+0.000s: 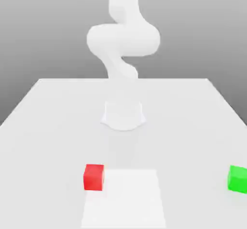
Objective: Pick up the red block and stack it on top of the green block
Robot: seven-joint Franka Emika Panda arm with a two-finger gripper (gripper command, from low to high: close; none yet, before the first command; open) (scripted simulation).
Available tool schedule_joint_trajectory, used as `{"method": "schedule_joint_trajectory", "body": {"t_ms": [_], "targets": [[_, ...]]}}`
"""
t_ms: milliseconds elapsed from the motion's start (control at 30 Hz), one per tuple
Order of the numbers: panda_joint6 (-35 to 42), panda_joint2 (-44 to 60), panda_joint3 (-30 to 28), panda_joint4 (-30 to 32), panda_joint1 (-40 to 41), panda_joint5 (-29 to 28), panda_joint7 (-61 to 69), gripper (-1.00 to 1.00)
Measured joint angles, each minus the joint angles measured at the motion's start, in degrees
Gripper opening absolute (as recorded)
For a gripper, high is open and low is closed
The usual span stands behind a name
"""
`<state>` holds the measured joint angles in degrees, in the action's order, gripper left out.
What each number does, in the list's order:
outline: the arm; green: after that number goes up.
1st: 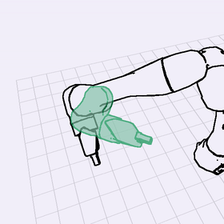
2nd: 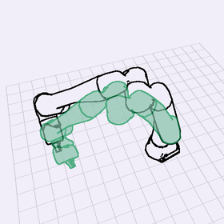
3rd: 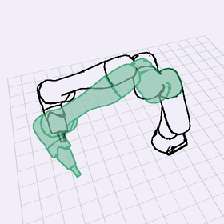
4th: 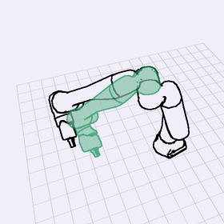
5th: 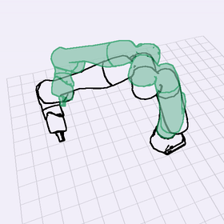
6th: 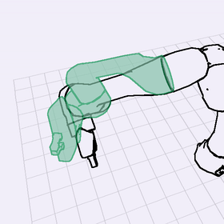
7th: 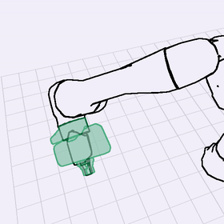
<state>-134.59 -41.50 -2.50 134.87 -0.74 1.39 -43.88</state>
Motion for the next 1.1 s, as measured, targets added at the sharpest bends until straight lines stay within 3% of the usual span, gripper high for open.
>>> {"method": "schedule_joint_trajectory", "body": {"t_ms": [400, 600, 767, 1000, 1033, 1100], "targets": [[-15.46, 25.30, -8.30, 16.53, -2.01, 4.82, 8.88, 0.00], [-24.76, 38.84, -10.00, 25.50, 0.80, -0.59, 8.01, 0.00], [-29.97, 45.16, -9.19, 25.57, 1.17, 1.09, 9.79, 0.00], [-37.49, 54.19, -3.32, 24.50, 5.50, 7.40, 14.30, 0.00], [-38.13, 54.97, -2.67, 24.44, 6.04, 7.83, 14.59, -1.00], [-38.12, 54.97, -2.67, 24.44, 6.04, 7.81, 14.57, -1.00]]}}
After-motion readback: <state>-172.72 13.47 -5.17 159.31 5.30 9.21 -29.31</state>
